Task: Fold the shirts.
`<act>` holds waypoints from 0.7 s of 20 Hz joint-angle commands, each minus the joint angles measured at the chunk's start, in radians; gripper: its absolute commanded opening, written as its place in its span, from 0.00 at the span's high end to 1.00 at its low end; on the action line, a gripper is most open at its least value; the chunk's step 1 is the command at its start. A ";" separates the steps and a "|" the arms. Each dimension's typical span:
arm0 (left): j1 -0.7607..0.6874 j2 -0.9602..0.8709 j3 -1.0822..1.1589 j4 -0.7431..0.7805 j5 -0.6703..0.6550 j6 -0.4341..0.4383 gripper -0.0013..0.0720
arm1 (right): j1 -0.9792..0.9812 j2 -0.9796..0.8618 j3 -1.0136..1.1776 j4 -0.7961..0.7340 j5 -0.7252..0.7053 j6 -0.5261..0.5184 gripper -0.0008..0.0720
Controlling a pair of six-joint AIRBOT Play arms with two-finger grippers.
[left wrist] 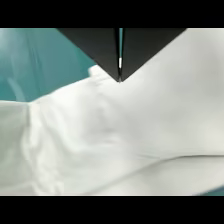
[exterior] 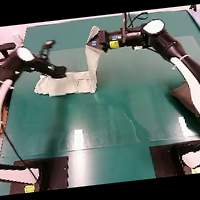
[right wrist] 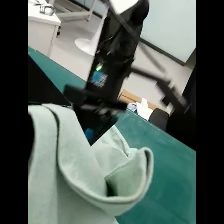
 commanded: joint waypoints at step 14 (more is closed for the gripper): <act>0.239 0.184 0.001 0.002 -0.066 0.032 0.95 | 0.291 -0.439 0.295 0.057 -0.256 0.145 0.97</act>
